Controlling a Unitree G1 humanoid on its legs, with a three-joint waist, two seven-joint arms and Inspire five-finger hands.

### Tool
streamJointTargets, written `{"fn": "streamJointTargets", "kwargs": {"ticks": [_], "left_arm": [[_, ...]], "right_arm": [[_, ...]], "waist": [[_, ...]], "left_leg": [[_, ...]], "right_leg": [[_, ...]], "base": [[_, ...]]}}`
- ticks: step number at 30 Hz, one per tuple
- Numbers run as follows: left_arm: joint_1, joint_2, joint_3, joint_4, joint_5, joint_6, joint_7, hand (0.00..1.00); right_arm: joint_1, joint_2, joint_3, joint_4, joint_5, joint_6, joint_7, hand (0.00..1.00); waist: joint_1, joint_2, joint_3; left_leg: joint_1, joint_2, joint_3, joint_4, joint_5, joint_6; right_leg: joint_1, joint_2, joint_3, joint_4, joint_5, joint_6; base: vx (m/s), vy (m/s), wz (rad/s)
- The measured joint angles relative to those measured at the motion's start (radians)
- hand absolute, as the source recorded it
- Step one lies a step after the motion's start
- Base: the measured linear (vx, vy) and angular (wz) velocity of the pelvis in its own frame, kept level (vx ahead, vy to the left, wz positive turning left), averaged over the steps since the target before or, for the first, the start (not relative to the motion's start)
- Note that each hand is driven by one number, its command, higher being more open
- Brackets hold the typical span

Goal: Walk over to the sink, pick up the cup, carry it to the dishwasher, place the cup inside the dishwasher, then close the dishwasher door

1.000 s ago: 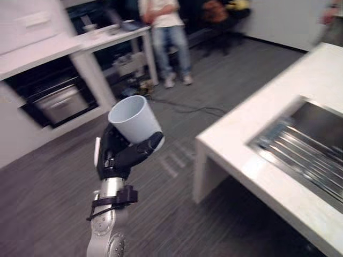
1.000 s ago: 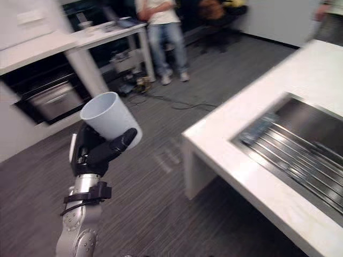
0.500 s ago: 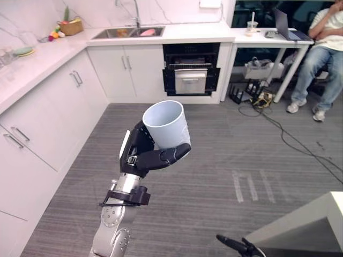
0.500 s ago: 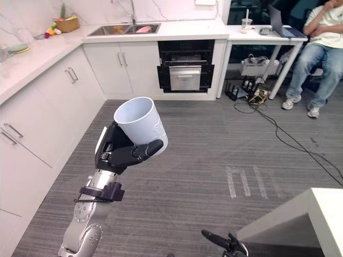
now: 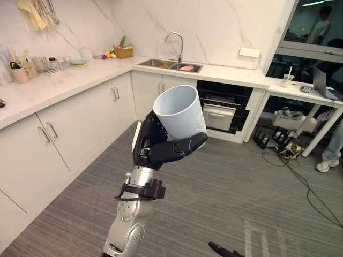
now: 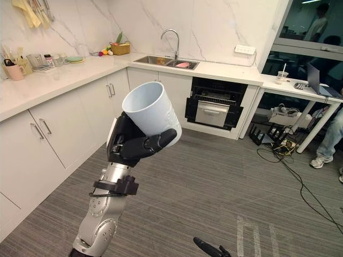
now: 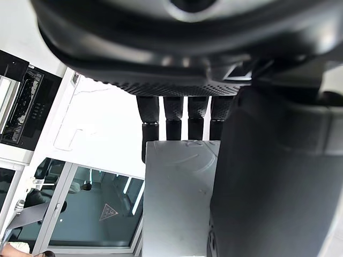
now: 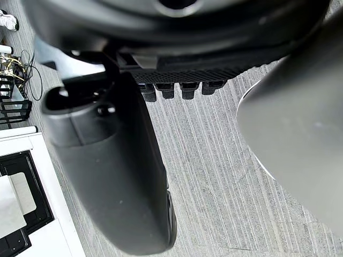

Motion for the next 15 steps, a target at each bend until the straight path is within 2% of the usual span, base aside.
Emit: {"fn": "streamJointTargets", "kwargs": {"ticks": [5, 8, 11, 13, 15], "left_arm": [[0.0, -0.014, 0.015, 0.0, -0.002, -0.008, 0.0, 0.0], [0.0, -0.032, 0.034, 0.003, -0.022, -0.032, -0.004, 0.0], [0.002, -0.077, 0.058, 0.019, -0.025, -0.057, 0.001, 0.0], [0.016, -0.107, 0.088, 0.02, -0.026, -0.095, 0.01, 0.0], [0.04, -0.133, 0.13, 0.019, -0.029, -0.137, 0.029, 0.0]], "right_arm": [[0.007, 0.002, -0.003, 0.01, -0.001, -0.009, 0.017, 1.0], [0.01, 0.014, -0.044, 0.049, -0.022, -0.054, 0.127, 1.0], [0.031, 0.01, -0.065, 0.087, -0.08, -0.108, 0.258, 1.0], [0.033, 0.004, -0.064, 0.092, -0.116, -0.118, 0.305, 1.0], [0.025, -0.004, -0.063, 0.099, -0.138, -0.103, 0.335, 1.0]], "waist": [[-0.005, -0.002, -0.001], [-0.026, -0.014, -0.005], [-0.03, -0.021, -0.013], [-0.031, -0.021, -0.014], [-0.027, -0.021, -0.024]], "left_leg": [[0.008, 0.005, 0.034, -0.001, 0.001, 0.001], [-0.011, 0.014, 0.038, -0.01, 0.0, -0.001], [-0.012, 0.023, 0.021, -0.025, 0.009, -0.014], [-0.019, 0.026, 0.01, -0.031, 0.011, -0.017], [-0.037, 0.028, 0.011, -0.034, 0.017, -0.017]], "right_leg": [[-0.015, 0.014, 0.021, -0.004, 0.001, -0.002], [-0.027, 0.008, -0.016, -0.013, 0.0, -0.01], [-0.022, 0.009, -0.056, -0.035, 0.0, -0.013], [-0.023, 0.01, -0.069, -0.046, -0.002, -0.014], [-0.02, 0.009, -0.082, -0.061, -0.002, -0.014]], "base": [[-0.01, -0.004, -0.18], [0.0, -0.028, -0.09], [0.08, -0.044, 0.18], [0.09, -0.026, 0.23], [0.09, -0.005, 0.25]]}}
